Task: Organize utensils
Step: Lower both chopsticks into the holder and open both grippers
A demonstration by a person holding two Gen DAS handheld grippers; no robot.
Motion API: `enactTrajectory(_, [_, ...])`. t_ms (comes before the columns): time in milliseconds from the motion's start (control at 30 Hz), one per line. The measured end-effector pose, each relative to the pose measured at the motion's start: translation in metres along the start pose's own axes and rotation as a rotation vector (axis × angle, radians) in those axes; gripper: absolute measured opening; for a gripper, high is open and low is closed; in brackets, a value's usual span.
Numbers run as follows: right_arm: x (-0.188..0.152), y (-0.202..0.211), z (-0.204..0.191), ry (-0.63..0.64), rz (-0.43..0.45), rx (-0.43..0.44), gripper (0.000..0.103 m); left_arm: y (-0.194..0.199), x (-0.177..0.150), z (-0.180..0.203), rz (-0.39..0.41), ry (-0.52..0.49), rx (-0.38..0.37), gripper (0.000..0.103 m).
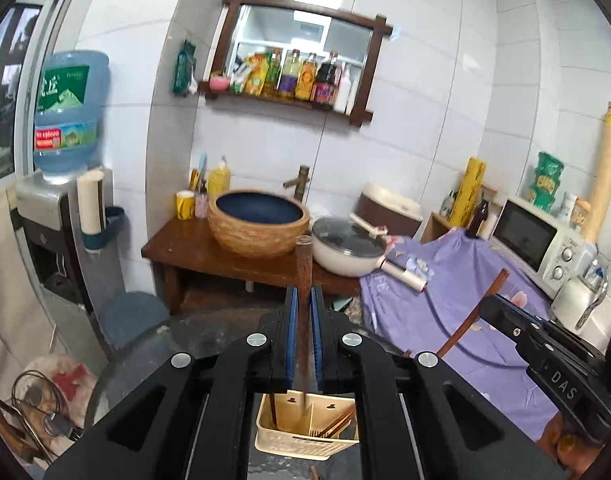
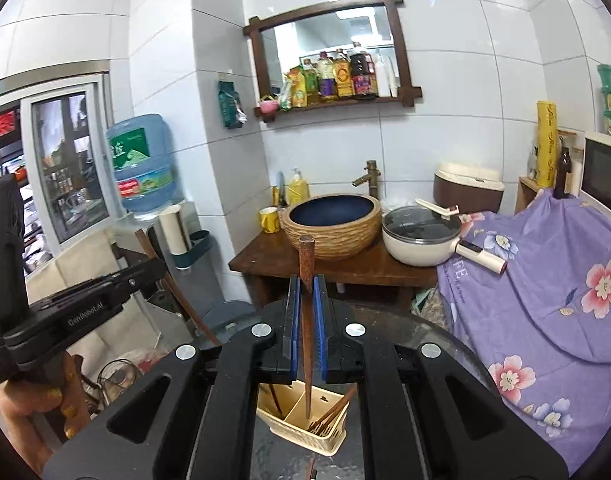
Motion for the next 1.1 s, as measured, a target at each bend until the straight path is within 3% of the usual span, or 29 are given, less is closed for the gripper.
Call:
enactTrajectory(367, [-0.081,-0.051,0.023,-0.067,-0.095,-0.023,0.008,-0.053,-0.083,-0.012,-0.124,-0.043,0.046,0.007])
enactTrajectory(600, [-0.105,-0.063,0.034,-0.1,-0.137,-0.036,0.008,-0.073,-0.119,-0.019,-0.195,-0.05,0.053,0.007])
enactTrajectory(800, [-0.116,-0.067,0.039,-0.097,-0.155,-0.047,0.008,-0.079,-0.131,-0.02,-0.195,-0.079,0.081,0.007])
enactTrajectory(1100, [-0.122,-0.065,0.045,-0.1,-0.152,-0.05,0.008,-0.072,-0.129,-0.016,-0.184,-0.081,0.062,0.01])
Point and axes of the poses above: each gripper's, at about its wrist camera, not at the fingertips, and y roughly against the way its jaws point, z to its right, x to its top, the point moved 2 cm from there along -y, roughly the way its jaws point, and after that the axes turned 5 degrees about z, right-handed, at the moved point
